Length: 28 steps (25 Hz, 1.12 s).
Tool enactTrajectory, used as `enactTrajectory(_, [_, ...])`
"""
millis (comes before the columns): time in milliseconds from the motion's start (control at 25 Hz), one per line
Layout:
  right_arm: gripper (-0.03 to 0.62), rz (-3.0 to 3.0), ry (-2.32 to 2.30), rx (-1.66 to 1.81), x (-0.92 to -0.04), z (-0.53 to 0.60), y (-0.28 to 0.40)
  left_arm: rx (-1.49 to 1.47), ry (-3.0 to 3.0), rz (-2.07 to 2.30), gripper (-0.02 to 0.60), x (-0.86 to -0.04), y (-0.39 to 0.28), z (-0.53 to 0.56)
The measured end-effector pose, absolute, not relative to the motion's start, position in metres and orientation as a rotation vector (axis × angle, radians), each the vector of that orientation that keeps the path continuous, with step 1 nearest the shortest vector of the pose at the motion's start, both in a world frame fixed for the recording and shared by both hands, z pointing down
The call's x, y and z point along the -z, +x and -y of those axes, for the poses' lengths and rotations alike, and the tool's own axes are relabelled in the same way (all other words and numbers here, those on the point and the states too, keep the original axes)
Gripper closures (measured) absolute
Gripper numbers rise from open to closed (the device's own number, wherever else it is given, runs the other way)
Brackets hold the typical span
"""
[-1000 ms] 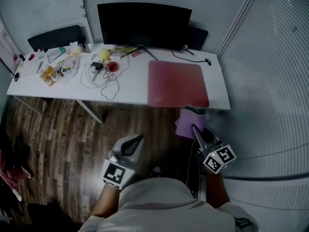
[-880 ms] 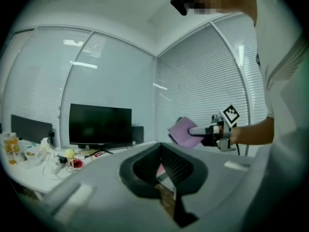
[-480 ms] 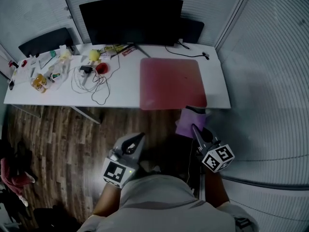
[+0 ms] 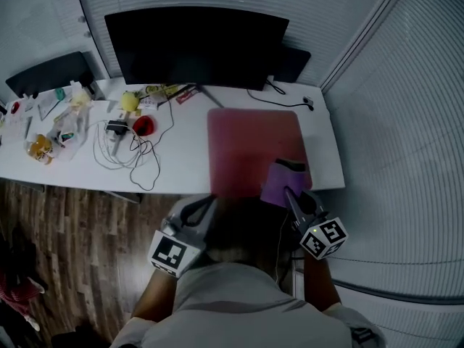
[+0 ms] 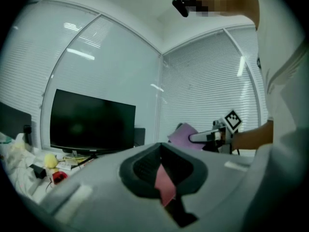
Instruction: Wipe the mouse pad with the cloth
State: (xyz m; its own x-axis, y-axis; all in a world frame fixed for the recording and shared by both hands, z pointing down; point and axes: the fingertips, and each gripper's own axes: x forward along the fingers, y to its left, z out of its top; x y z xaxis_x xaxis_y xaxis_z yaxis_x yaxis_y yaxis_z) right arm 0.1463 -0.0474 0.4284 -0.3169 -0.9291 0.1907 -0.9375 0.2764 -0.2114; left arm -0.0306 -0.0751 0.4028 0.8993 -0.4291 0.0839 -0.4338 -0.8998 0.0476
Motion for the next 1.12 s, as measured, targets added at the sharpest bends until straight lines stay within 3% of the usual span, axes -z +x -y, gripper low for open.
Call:
enactTrajectory(560, [0.551, 2.477, 1.64, -0.483, -0.452, 0.229, 0.059, -0.176, 2.94, 0.757, 0.578, -0.423, -0.11, 0.256])
enactTrajectory(1120, [0.548, 2.475, 1.158, -0.796, -0.559, 0.377, 0.008, -0.293, 2.767, 1.039, 0.578, -0.442, -0.09, 0.296])
